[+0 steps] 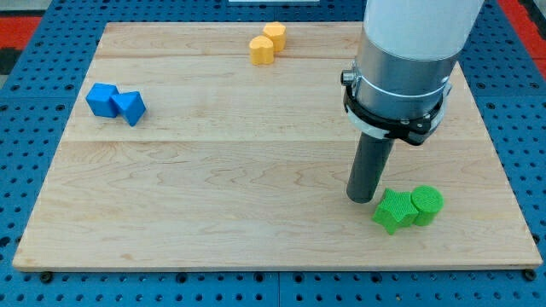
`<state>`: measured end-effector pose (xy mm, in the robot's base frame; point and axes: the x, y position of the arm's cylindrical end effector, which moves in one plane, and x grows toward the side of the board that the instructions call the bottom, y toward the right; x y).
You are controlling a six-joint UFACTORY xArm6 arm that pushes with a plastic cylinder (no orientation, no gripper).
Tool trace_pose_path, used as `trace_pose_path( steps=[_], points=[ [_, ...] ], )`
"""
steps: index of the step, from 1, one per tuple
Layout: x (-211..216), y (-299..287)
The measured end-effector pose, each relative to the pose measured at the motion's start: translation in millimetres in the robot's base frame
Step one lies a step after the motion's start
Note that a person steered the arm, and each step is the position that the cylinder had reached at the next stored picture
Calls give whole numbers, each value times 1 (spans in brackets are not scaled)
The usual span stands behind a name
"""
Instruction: Move the red circle diagonally to the yellow heart
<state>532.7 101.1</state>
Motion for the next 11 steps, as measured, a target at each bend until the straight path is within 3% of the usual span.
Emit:
trace_pose_path(
  steps=[3, 6, 8, 10, 11],
  points=[
    [-33, 34],
    [-91, 159],
    [-148, 160],
    [-157, 36],
    [-179, 33]
  ],
)
